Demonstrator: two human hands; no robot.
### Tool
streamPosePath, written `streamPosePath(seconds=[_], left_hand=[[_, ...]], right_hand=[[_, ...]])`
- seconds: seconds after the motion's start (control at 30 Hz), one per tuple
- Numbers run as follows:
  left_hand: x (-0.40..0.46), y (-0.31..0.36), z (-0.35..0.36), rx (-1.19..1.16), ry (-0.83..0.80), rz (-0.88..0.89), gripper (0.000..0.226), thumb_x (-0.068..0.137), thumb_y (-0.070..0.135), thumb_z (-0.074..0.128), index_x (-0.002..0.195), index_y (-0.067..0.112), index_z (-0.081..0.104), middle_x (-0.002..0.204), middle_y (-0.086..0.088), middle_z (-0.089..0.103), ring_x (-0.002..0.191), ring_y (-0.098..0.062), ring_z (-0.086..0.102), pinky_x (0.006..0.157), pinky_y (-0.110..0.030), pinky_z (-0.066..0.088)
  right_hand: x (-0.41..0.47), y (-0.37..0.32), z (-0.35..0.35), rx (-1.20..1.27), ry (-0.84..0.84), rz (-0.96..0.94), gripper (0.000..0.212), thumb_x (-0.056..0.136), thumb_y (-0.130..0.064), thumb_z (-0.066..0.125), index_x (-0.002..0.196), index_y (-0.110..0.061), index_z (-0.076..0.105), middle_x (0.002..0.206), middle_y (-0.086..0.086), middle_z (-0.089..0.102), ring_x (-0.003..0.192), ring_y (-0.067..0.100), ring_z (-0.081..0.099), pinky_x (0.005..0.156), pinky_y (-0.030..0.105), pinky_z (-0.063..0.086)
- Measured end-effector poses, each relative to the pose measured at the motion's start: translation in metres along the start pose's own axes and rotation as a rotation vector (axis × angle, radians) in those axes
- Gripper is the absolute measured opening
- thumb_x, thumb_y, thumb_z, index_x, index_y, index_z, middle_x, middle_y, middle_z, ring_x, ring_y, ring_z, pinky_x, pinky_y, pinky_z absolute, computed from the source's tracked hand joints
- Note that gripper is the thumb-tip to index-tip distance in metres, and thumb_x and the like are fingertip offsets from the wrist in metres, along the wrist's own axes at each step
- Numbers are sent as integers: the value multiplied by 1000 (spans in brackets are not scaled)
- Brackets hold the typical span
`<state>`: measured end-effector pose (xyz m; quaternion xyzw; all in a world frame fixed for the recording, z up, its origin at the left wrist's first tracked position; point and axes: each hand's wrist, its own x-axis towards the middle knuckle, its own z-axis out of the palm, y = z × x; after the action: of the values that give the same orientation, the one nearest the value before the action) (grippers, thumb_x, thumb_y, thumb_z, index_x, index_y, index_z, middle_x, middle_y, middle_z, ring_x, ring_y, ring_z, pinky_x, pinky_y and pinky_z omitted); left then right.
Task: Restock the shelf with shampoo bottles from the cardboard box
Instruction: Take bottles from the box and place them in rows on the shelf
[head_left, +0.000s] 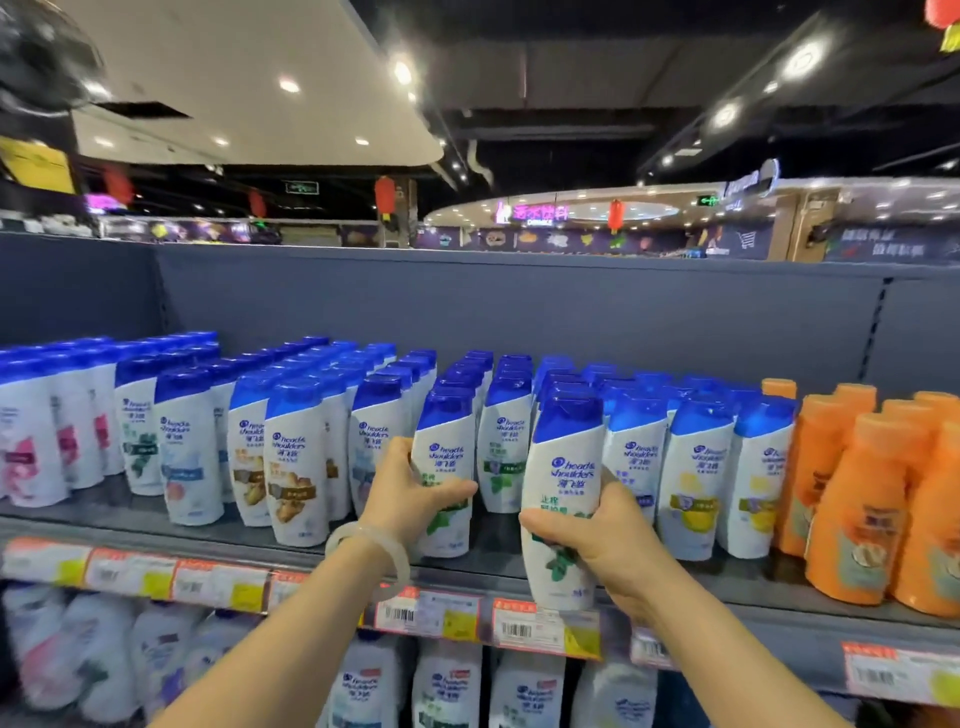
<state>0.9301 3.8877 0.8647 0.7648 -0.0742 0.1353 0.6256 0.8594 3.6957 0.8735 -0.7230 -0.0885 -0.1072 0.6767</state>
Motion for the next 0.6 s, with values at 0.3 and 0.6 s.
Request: streamPosePath(seconds=[0.3, 0.6], left_hand=[[-5, 7, 2, 155, 77, 16, 54, 62, 21, 84, 102, 23, 48, 103, -1, 64, 93, -15, 63, 81, -38, 56], [-31, 4, -4, 174, 274, 130, 53, 72, 30, 77, 116, 17, 51, 112, 4, 51, 102, -9, 52, 86, -19, 42]], right_hand=[[9, 14, 8, 20, -62, -12, 37, 64, -2, 79, 90, -19, 58, 69, -7, 73, 64, 5, 69, 53, 17, 51], [11, 15, 20, 65, -104, -23, 33, 65, 3, 77, 88, -11, 59, 64, -4, 72, 58, 5, 67, 50, 15, 50]])
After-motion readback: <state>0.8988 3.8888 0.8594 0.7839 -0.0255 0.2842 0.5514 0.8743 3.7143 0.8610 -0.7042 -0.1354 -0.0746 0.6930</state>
